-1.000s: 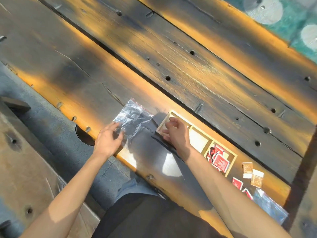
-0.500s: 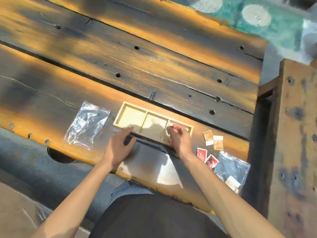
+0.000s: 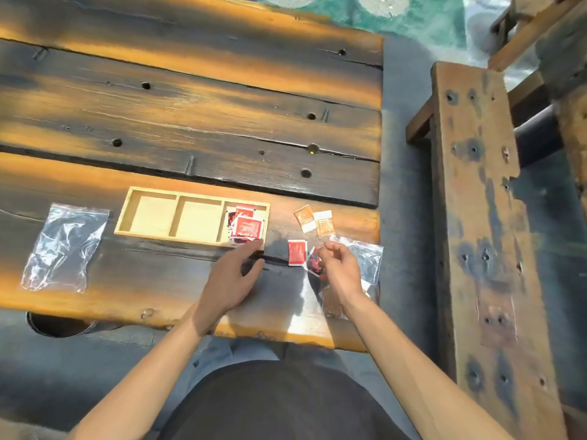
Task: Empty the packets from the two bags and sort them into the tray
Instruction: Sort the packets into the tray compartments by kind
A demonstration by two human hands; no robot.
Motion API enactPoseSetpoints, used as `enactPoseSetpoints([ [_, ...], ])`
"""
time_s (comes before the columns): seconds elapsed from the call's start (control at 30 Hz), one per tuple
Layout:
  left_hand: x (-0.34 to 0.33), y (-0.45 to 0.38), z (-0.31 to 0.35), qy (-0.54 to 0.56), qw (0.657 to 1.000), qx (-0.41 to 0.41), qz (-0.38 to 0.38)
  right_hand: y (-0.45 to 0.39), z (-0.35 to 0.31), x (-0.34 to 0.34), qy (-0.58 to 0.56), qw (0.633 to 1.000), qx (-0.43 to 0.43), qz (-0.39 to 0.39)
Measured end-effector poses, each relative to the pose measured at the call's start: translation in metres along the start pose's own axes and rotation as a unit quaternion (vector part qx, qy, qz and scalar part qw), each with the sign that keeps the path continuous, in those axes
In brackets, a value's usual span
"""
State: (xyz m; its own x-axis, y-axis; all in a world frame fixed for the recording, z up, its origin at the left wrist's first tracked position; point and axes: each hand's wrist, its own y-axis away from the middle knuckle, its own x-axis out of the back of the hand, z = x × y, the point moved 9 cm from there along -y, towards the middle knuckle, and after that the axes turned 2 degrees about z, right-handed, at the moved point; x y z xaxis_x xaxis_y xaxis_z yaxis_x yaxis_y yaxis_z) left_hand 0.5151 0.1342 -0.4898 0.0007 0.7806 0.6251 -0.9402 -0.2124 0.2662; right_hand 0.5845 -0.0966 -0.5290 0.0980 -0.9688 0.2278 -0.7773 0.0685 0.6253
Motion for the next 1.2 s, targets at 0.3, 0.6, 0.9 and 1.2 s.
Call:
enactPoseSetpoints([
  [0.3,-0.132,0.0,0.032,0.026,0.989,0.067,-0.13,-0.013,0.055,0.109,0.033,0.994,-0.021,0.105],
  [0.6,-0.19,0.003,0.033,0.105,0.97,0.164,-0.144,-0.025,0.095,0.117,0.013,0.997,-0.07,0.034],
  [0.9,-0.176,0.025,0.036,0.225,0.936,0.244,-0.118,-0.004,0.071,0.101,-0.027,0.998,-0.028,-0.057],
  [1.2,-0.137,0.052,0.043,0.322,0.915,0.242,-0.031,0.034,0.02,0.072,-0.109,0.978,0.039,-0.175],
])
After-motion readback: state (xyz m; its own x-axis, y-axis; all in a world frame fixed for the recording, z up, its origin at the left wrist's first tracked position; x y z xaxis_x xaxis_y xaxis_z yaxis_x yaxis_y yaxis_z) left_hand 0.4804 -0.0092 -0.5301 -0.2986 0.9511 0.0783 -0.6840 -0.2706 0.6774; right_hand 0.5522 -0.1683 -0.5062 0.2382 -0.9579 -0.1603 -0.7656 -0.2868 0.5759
